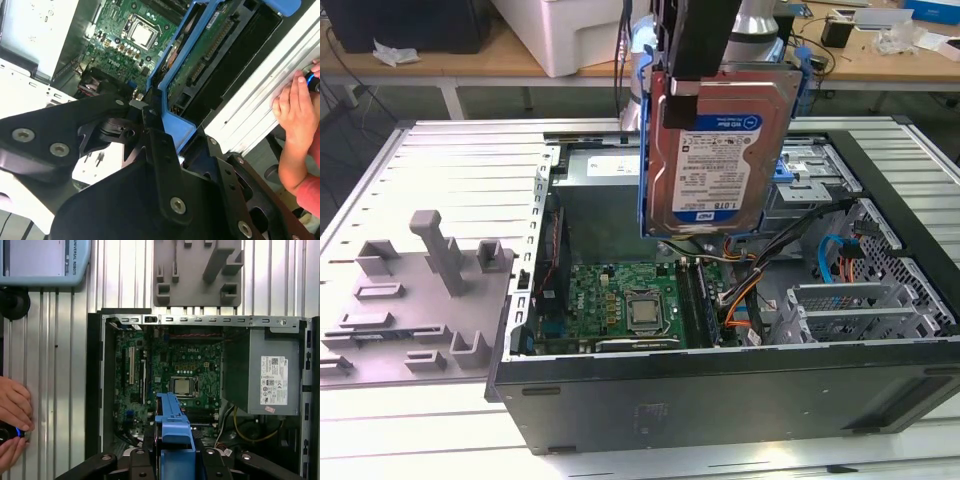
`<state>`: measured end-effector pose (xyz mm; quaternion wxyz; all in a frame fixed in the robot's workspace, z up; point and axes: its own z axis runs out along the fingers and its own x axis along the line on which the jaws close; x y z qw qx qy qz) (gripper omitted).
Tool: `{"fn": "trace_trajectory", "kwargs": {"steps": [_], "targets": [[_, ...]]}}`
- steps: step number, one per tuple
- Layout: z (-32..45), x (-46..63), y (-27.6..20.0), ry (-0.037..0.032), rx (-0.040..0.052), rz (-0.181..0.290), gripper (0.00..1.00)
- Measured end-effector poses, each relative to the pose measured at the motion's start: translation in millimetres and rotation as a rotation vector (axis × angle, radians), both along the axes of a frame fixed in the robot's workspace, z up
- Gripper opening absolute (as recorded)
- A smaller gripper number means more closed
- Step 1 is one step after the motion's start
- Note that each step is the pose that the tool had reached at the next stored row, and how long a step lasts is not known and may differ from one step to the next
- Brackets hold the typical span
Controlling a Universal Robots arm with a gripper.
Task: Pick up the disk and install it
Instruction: 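Insert the disk into the insertion slot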
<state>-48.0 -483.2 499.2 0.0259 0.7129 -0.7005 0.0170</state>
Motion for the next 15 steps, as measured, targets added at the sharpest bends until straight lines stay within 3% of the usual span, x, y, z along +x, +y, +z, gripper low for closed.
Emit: {"fn": "trace_trajectory", "kwargs": {"steps": [8, 12, 15], "targets": [[0.0, 17.9, -15.5, -0.0024, 0.0060, 0.000, 0.37], [0.0, 41.7, -25.6, -0.0025, 0.0168, 0.000, 0.37], [-0.1, 55.7, -29.8, -0.0025, 0.0240, 0.000, 0.37]]}}
